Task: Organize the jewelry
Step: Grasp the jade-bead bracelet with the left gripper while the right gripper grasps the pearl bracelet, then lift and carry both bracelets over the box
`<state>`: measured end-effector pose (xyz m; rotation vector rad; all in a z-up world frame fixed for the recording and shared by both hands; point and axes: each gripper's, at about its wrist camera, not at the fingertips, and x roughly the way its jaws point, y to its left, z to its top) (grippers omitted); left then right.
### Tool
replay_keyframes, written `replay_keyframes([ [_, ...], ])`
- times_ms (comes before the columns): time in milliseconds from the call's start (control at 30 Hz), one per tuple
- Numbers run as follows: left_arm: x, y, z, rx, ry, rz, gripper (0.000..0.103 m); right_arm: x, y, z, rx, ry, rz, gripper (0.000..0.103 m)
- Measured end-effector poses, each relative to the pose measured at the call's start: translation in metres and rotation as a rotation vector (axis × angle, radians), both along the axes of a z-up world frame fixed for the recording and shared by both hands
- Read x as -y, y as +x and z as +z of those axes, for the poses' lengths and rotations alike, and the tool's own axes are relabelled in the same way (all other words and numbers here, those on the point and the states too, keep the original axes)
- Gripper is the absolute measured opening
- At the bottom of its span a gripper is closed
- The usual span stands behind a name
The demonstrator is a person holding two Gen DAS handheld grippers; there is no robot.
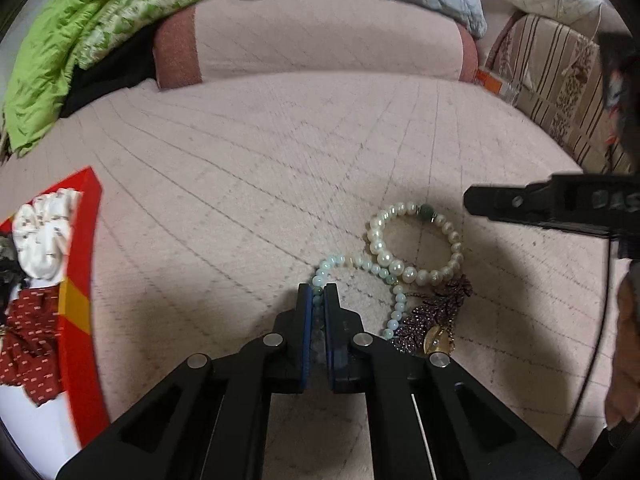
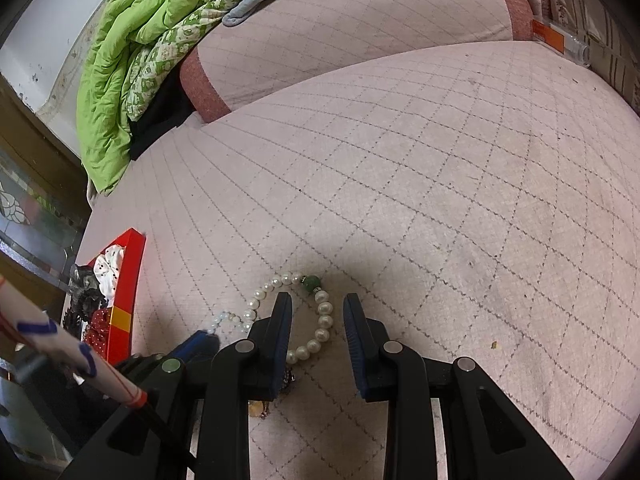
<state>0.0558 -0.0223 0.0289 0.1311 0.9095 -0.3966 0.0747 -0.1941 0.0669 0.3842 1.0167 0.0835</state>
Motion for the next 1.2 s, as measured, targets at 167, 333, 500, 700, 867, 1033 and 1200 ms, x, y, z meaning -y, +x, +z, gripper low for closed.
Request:
replay_keyframes([
  [167,-0.024,-0.010,0.032,0.054,-0.071,0.019,0.005,0.000,0.002,-0.003,-0.012,-0.016,0.003,0.029],
  [333,-0.038,-0.014,0.053,0.110,-0.117,0.040,0.005,-0.002,0.004,-0.014,-0.044,-0.038,0.020,0.029],
  [500,-0.034,-0.013,0.050,0.115,-0.112,0.014,0.005,-0.026,0.011,-0.025,-0.064,-0.152,0.092,0.028],
  [700,-0.035,-0.010,0.047,0.114,-0.114,0.002,0.005,-0.027,0.017,-0.024,-0.037,-0.245,0.074,0.010],
  [867,-0.045,-0.011,0.050,0.132,-0.111,0.020,0.005,-0.010,0.011,0.010,0.108,-0.201,-0.029,0.010],
  [1033,-0.052,-0.012,0.052,0.140,-0.111,0.032,0.005,-0.009,-0.005,0.037,0.228,-0.134,-0.043,0.010],
  [1200,-0.052,-0.014,0.054,0.149,-0.113,0.037,0.005,-0.016,-0.012,0.042,0.255,-0.103,-0.025,0.010],
])
